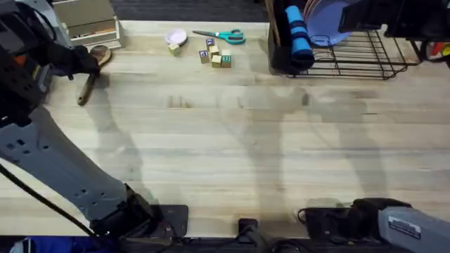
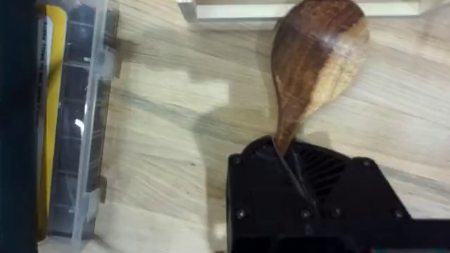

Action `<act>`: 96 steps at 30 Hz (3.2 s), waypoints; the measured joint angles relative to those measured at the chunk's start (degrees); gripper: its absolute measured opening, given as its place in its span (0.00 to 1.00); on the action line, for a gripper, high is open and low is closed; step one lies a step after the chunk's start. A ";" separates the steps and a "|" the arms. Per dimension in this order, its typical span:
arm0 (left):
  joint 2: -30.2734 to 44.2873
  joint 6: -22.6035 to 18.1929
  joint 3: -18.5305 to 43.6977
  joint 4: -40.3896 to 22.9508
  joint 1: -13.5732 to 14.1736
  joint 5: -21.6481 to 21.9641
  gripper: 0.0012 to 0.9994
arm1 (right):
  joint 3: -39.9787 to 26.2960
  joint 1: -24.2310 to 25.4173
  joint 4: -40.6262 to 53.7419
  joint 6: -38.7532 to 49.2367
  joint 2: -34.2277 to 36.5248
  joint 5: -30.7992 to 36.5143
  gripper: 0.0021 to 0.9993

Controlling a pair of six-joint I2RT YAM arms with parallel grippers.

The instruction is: Pick up the spoon on the table one by one and put them onto the rack

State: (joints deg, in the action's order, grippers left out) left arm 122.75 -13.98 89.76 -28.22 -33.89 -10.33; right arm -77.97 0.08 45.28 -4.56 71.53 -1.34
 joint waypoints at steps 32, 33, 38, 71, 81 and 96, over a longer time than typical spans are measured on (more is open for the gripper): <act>-8.68 0.02 -0.63 -3.51 18.43 0.92 0.04 | 0.00 0.00 -0.07 0.02 0.00 0.00 0.99; -9.21 0.02 -0.63 -3.48 19.09 0.90 0.04 | 0.00 0.00 -0.07 0.02 0.00 0.00 0.99; -11.41 -1.33 -0.63 -2.65 23.07 -1.02 0.04 | 0.00 0.00 -0.09 0.02 0.00 0.00 0.99; -15.07 11.43 -0.68 15.01 52.96 -12.41 0.04 | 0.00 0.00 -0.09 0.02 0.00 0.00 0.99; -21.21 11.53 -0.68 19.52 53.63 -15.48 0.04 | 0.00 0.00 -0.24 0.05 0.00 0.00 0.99; -20.93 11.87 -0.68 38.75 60.24 -21.67 0.04 | 0.00 0.00 -1.28 0.06 0.00 0.00 0.99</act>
State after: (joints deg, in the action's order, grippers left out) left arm 101.82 -2.11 89.08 10.54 26.35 -32.00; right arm -77.97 0.08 43.99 -4.50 71.53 -1.34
